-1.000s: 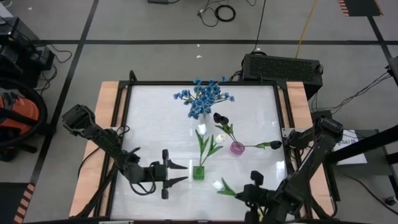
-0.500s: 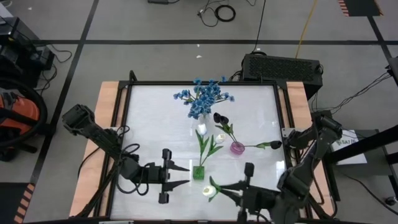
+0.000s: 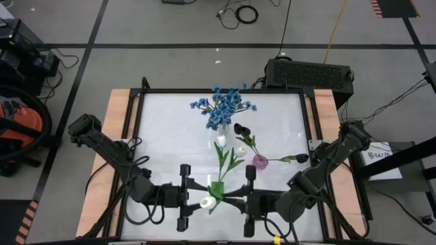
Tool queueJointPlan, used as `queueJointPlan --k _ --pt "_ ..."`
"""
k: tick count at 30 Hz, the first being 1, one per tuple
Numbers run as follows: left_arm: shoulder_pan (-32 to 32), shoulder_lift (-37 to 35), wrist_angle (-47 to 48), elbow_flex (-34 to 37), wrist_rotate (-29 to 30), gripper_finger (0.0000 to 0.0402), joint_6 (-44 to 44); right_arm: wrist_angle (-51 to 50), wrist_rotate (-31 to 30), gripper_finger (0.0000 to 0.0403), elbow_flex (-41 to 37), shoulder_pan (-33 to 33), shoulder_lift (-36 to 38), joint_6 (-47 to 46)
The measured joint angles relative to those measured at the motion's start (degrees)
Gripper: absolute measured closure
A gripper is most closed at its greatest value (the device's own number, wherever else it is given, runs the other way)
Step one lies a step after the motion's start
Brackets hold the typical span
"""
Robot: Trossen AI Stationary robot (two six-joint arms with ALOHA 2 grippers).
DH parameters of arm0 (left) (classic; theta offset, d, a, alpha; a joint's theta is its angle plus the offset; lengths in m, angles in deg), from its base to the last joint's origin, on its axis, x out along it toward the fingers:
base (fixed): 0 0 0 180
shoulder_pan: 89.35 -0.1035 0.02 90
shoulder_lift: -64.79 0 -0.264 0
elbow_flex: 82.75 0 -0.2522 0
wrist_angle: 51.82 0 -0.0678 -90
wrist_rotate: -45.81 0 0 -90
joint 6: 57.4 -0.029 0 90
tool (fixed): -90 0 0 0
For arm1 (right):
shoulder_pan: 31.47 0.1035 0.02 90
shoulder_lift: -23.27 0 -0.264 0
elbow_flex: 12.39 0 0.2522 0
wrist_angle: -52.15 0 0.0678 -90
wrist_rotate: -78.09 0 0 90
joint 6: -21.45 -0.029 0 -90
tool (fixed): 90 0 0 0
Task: Sort flowers into vase by color
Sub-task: Put the white tulip into the green vase
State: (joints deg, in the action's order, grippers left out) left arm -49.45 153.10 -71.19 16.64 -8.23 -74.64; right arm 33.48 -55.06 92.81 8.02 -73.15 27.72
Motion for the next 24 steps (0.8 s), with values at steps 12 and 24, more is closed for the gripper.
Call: queueJointPlan --k 12,24 --pt "-2.26 1.38 3.91 -0.01 -0.27 0.0233 5.65 3.12 1.77 0.0394 0.0 -0.49 0.0 3.86" --pt "-3.65 5.03 -2.74 0.02 -7.59 0.0233 2.96 3.73 8.98 0.0394 0.0 -2.05 0.0 3.66"
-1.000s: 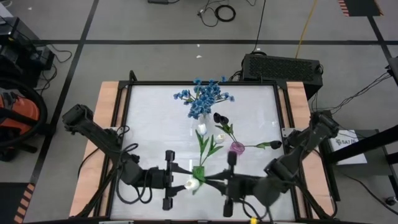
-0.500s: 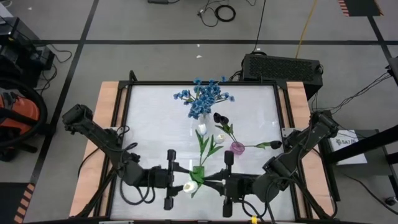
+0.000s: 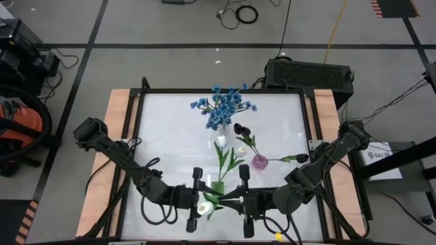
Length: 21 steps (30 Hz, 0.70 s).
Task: Sort flowers into vase by color
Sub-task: Put the white tulip into the green vase
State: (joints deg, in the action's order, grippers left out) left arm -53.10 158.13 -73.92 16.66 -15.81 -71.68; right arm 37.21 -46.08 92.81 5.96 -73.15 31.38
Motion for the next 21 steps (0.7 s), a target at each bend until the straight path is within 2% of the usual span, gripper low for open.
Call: queueJointPlan --k 6,9,13,18,21 --pt "-0.71 0.0 -1.74 0.0 -2.86 0.0234 -0.01 -0.01 0.06 0.0394 0.0 0.07 0.0 0.2" --pt "-0.8 0.0 -1.75 0.0 -3.35 0.0247 -0.28 0.01 0.02 0.0394 0.0 0.02 0.0 0.66" --pt "-0.96 0.0 -1.7 0.0 -3.38 0.0293 -1.56 -0.03 0.02 0.0394 0.0 -0.22 -0.02 0.79" --pt "-0.97 0.0 -1.72 0.0 -3.32 0.0375 -1.68 -0.49 0.0 0.0391 0.0 -0.19 -0.02 0.32" --pt "-0.96 0.0 -1.62 0.02 -3.3 0.0391 -1.66 -1.23 -0.06 0.0372 0.0 -0.2 -0.02 -0.79"
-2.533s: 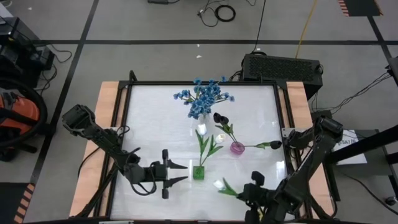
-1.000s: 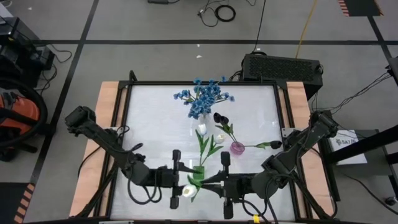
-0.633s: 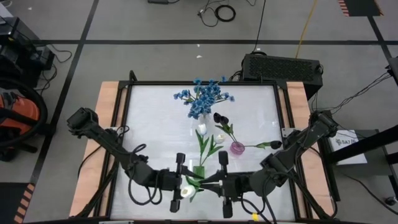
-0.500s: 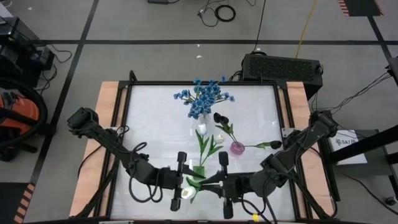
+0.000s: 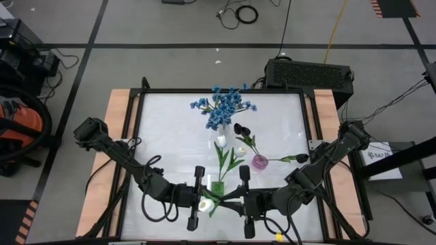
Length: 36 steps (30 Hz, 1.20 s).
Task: Sort flowers into vase by color
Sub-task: Put the white tulip into the green vase
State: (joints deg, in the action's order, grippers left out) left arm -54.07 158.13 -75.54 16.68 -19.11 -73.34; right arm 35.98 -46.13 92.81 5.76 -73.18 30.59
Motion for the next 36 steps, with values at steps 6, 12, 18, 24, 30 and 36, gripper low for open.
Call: queueJointPlan --k 6,12,18,24,30,36 --pt "0.88 -0.99 1.36 0.05 0.88 0.0387 -1.2 -4.34 -1.53 0.0299 0.0 0.86 1.09 -1.08" --pt "4.16 -4.42 3.83 0.04 5.1 0.0396 -4.73 -15.19 -11.49 0.0241 -0.01 5.1 7.68 -2.35" --pt "6.21 -6.63 8.15 0.04 8.94 0.0396 -6.95 -33.64 -12.55 0.0242 0.0 9.58 15.26 -14.3" --pt "5.6 -7.13 11.19 0.04 11.51 0.0396 -6.91 -47.74 -20.92 0.0283 -2.21 15.26 19.82 -25.73" --pt "4.72 -7.15 11.25 0.04 11.47 0.0396 -5.59 -54.5 -34.93 0.0353 -9.61 18.21 26.37 -36.48" --pt "4.44 -7.15 11.48 0.04 11.23 0.0396 -5.75 -54.57 -42.28 0.0395 -12.99 15.27 34.77 -39.92"
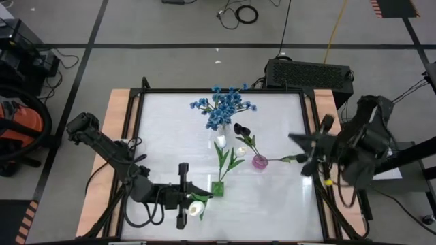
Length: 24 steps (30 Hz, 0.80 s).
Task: Sort flowers into vase by color
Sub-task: Put the white tulip into the green vase
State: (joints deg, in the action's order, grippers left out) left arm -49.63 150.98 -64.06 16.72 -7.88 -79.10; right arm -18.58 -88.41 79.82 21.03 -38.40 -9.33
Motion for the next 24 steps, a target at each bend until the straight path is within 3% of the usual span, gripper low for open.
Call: queueJointPlan --k 9,17,24 --pt "-1.27 0.0 1.0 0.0 -0.13 0.0396 -0.65 -8.14 2.05 0.0402 -1.61 -9.19 6.34 -1.91" --pt "-2.27 0.0 1.3 0.0 -3.54 0.0396 0.35 -4.22 1.61 0.0402 -17.6 -16.29 14.29 -7.21" --pt "-3.44 0.0 1.18 0.0 -4.81 0.0395 0.33 6.63 1.17 0.0403 -31.03 -21.65 25.16 -9.74"
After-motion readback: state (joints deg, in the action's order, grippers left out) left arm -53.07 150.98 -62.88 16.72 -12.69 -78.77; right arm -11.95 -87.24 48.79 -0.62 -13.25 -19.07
